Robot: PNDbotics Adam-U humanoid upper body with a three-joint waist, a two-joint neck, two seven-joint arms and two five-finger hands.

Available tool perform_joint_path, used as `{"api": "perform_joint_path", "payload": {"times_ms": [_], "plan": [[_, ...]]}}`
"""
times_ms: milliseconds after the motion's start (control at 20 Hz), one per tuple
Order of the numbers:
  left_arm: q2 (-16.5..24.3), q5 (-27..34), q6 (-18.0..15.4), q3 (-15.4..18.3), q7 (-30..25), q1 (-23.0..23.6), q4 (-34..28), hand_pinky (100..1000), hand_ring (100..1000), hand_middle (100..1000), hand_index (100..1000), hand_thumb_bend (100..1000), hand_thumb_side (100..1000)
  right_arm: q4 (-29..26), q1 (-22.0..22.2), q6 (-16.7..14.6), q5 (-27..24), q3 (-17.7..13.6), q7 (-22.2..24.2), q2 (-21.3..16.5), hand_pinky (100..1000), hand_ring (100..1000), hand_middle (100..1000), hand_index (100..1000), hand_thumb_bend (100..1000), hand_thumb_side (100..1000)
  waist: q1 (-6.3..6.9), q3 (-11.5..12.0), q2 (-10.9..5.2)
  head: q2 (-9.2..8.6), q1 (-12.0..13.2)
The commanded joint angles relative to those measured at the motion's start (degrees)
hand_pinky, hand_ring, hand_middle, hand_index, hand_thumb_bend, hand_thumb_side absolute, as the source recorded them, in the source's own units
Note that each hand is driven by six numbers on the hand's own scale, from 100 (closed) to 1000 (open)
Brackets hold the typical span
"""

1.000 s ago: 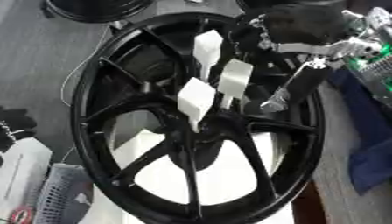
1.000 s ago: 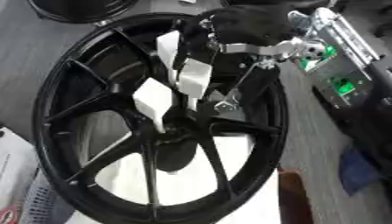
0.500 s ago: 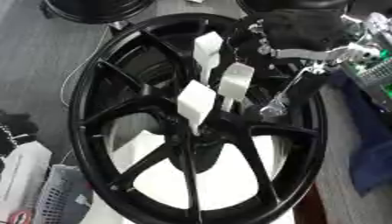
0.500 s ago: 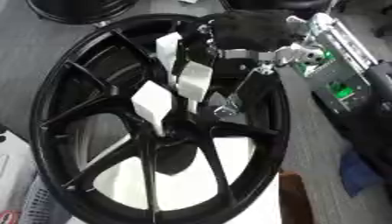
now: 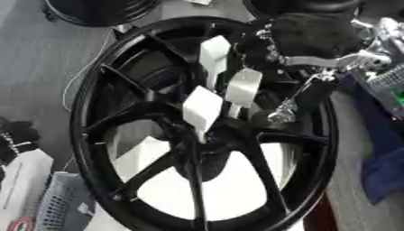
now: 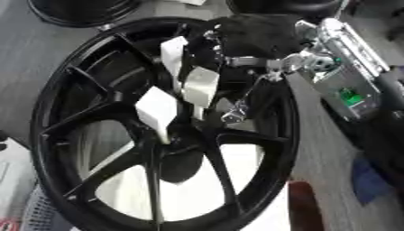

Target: Pull the pin out of the wheel hub.

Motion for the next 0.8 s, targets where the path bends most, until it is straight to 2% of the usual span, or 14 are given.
{"api": "perform_joint_path", "payload": {"times_ms": [50,350,800], "plan": [[1.2,-0.3,-0.1,0.2,-0.3,-0.3,-0.8,742,705,597,713,100,895,1.2,-0.6,-13.2,0.4,-1.2,12.1,-1.0,840,737,665,776,377,380,0.29,0.1,-0.71,-0.86,0.0],[1.3,-0.4,-0.1,0.1,-0.5,-0.4,-0.7,743,706,598,714,100,897,1.8,-0.7,-13.2,0.9,-1.4,10.2,-0.8,837,729,655,767,394,385,0.37,0.3,-0.29,-1.52,-0.3],[1.3,-0.5,-0.1,0.0,-0.9,-0.5,-0.7,746,708,599,714,100,900,1.7,-0.8,-13.2,1.9,-0.6,8.6,-1.0,844,736,657,767,397,390,0.31,0.4,0.04,-1.47,-0.4]]}}
